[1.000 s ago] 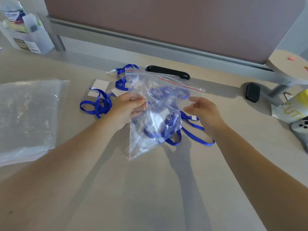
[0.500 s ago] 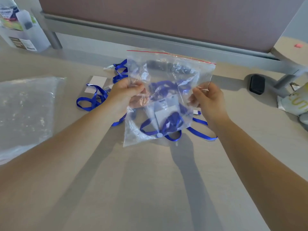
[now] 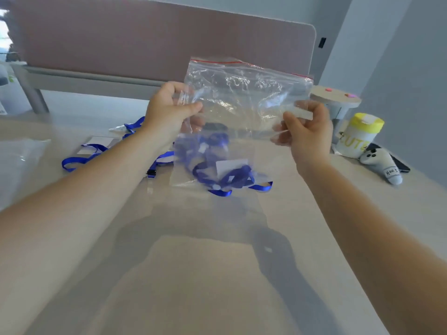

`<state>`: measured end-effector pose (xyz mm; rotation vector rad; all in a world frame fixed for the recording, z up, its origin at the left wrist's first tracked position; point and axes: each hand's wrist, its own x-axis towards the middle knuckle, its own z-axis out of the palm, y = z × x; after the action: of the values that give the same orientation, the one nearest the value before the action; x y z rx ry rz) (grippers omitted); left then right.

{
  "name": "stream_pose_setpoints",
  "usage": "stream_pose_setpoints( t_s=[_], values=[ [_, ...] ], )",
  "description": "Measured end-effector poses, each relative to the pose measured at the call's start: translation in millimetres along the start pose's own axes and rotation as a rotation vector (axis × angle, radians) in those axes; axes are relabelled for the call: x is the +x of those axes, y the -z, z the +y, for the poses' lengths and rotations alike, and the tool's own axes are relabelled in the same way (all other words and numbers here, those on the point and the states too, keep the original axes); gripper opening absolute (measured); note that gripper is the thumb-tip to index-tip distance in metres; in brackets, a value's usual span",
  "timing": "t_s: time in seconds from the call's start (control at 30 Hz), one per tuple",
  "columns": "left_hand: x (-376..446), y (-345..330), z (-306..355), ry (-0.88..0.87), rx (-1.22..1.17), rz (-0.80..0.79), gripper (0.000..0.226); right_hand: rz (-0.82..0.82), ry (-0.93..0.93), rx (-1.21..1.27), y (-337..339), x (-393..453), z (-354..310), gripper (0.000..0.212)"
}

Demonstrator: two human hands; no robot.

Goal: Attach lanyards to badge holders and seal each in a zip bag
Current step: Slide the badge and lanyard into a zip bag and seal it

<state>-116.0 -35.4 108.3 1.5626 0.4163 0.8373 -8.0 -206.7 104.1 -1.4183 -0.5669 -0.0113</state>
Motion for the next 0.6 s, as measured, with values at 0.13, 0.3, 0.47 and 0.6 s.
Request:
stream_pose_setpoints(
  t_s=[0.13, 0.3, 0.47, 0.6],
  values=[
    [-36, -22, 29, -0.133, -0.051, -0.073, 0.032, 0.102, 0.099, 0.014, 34, -37, -33, 0.028],
    [-83, -51, 71, -0.231, -0.123, -0.142, 0.041, 0.22, 0.193, -0.075, 80, -75, -79, 0.048],
    [-119, -85, 102, -0.313, -0.178, -0.255, 0.046, 0.306, 0.261, -0.185, 132, -101, -114, 0.033],
    [-139, -124, 106, -0.273, -0.217, -0.362, 0.037, 0.388, 0.263, -0.221, 177, -121, -125, 0.021]
  ],
)
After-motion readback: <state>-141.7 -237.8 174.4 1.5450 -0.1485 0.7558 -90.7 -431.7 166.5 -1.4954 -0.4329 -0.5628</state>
